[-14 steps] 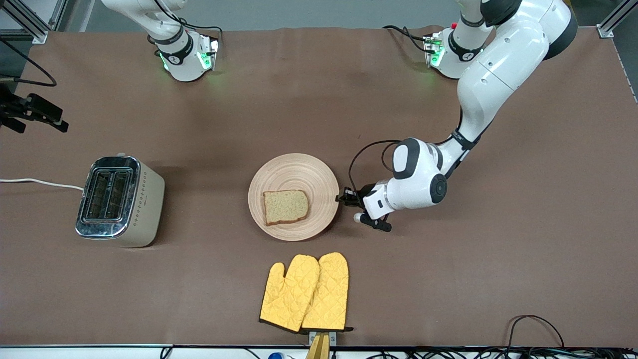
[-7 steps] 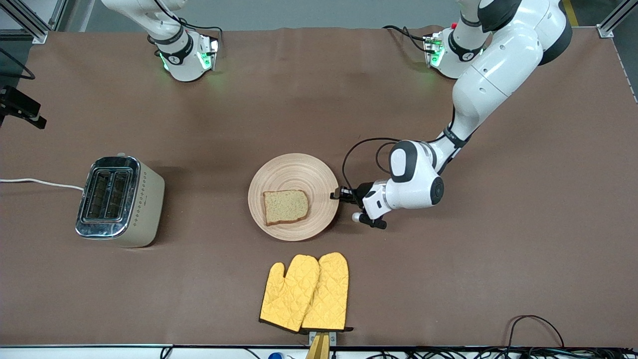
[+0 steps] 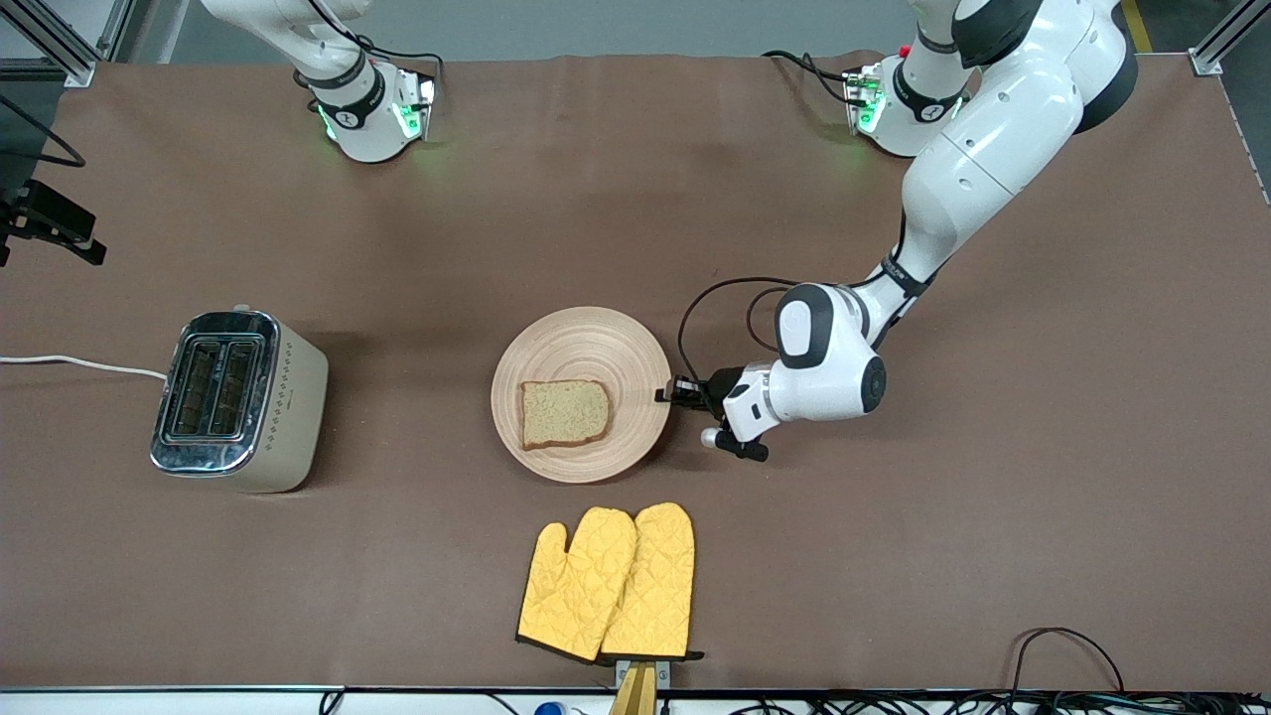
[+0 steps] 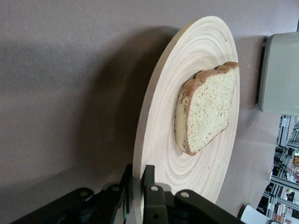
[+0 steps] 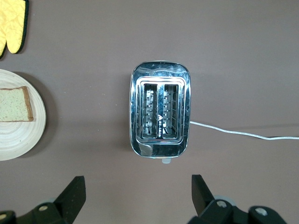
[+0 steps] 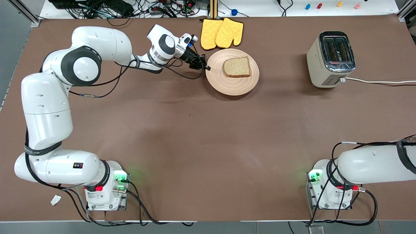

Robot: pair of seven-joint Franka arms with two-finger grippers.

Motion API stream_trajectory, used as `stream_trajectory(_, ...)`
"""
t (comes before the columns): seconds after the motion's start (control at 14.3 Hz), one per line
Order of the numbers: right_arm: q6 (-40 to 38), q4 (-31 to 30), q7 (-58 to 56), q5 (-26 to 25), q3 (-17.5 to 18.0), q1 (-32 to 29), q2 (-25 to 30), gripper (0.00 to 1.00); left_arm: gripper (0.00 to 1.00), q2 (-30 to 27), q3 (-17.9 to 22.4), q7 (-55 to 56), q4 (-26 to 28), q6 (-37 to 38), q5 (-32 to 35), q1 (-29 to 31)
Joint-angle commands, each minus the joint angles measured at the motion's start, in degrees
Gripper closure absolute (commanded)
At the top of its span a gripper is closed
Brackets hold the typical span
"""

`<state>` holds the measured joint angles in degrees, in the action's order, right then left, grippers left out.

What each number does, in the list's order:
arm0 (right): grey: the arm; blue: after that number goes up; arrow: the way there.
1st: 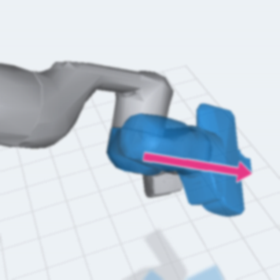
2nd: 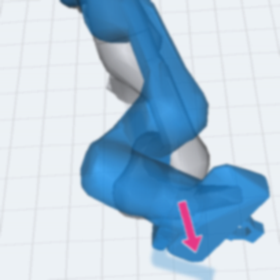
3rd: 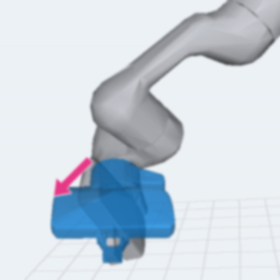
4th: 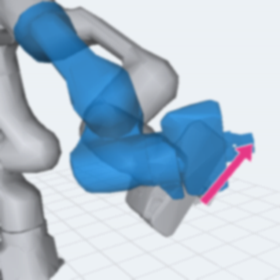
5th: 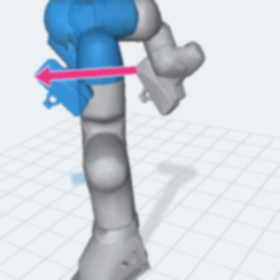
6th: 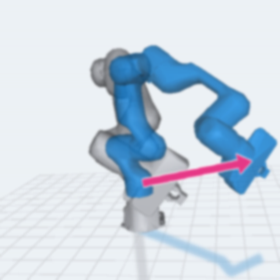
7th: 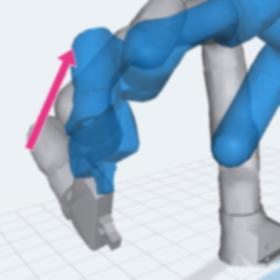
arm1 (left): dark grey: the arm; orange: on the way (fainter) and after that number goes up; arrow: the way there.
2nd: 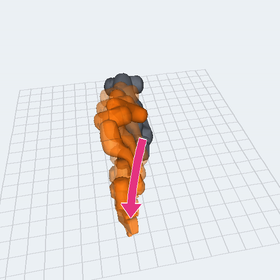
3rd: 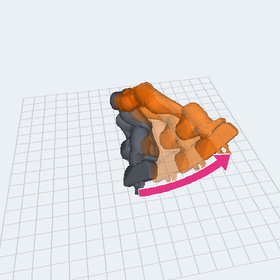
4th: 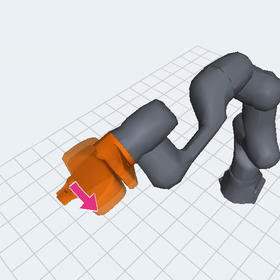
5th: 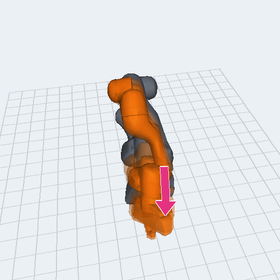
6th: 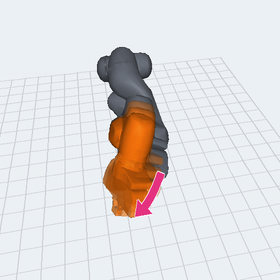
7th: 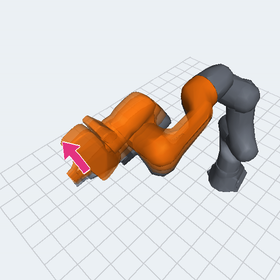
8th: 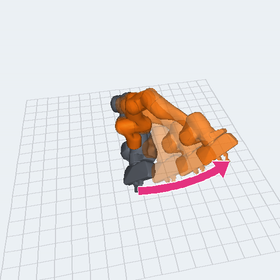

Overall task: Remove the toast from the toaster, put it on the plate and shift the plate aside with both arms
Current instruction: 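Slide the plate with the left gripper away from the toaster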

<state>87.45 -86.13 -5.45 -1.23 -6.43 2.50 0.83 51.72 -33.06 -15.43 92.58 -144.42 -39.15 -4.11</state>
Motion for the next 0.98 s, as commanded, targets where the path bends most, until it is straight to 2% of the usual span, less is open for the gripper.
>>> stream_trajectory(0.0,-0.53,0.7,-0.44,0.26,0.01,0.31,-0.39,0.0,1.0,0.14,-3.39,-0.22,-1.87,1.34,-0.4,4.78)
stream_trajectory(0.14,-0.35,0.96,-0.44,0.35,0.01,0.57,-0.39,0.0,1.0,-0.64,-6.57,0.31,-2.49,1.6,0.39,9.88)
stream_trajectory(0.42,-0.18,1.05,-0.18,0.26,-0.08,0.75,-0.3,0.0,1.0,-5.12,-6.75,-0.21,-2.31,8.61,0.65,18.23)
stream_trajectory(0.56,-0.18,1.05,0.0,0.26,-0.08,0.58,-0.3,0.0,1.0,-6.53,-7.02,-0.21,-2.66,13.27,5.19,23.5)
stream_trajectory(0.7,-0.18,1.05,-0.52,0.26,-0.08,0.75,-0.31,0.0,1.0,-6.54,-7.19,-1.17,-3.01,18.36,9.6,29.13)
stream_trajectory(0.91,-0.18,1.84,-0.44,0.17,0.01,0.93,-0.39,0.0,1.0,-5.75,-7.11,-7.83,-4.42,26.01,10.06,37.56)
